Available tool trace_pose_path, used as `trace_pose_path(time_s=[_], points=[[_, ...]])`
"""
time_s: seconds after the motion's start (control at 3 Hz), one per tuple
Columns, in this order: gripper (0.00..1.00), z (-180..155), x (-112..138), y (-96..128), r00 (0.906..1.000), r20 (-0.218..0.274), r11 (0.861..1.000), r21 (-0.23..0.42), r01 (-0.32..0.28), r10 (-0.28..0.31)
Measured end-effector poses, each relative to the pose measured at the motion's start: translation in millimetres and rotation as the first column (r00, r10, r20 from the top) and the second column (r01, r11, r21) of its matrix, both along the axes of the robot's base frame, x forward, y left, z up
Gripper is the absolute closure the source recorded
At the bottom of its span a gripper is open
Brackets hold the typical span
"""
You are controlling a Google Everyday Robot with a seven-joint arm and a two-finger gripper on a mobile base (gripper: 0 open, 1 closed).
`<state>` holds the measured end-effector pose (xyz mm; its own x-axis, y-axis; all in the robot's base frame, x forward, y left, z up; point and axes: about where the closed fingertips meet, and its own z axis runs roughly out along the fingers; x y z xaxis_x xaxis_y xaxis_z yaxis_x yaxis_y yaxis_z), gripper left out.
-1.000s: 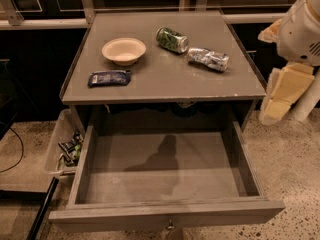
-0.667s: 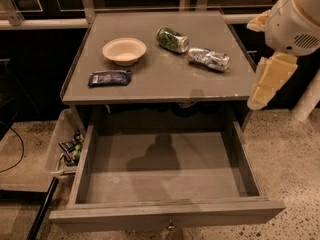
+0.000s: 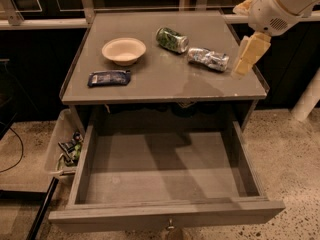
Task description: Place redbull can into top drawer
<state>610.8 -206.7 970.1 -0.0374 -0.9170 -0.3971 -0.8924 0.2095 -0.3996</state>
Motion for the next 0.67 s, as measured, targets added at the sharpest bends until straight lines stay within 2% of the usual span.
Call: trace_pose_path(time_s=[0.33, 0.67], points=[[0.0, 0.0, 0.0, 0.0, 1.0, 0.0, 1.0, 0.0, 0.0, 0.0], [0.0, -5.2, 8.0, 5.0, 0.9993, 0.032, 1.0, 0.006, 0.02, -0.02]])
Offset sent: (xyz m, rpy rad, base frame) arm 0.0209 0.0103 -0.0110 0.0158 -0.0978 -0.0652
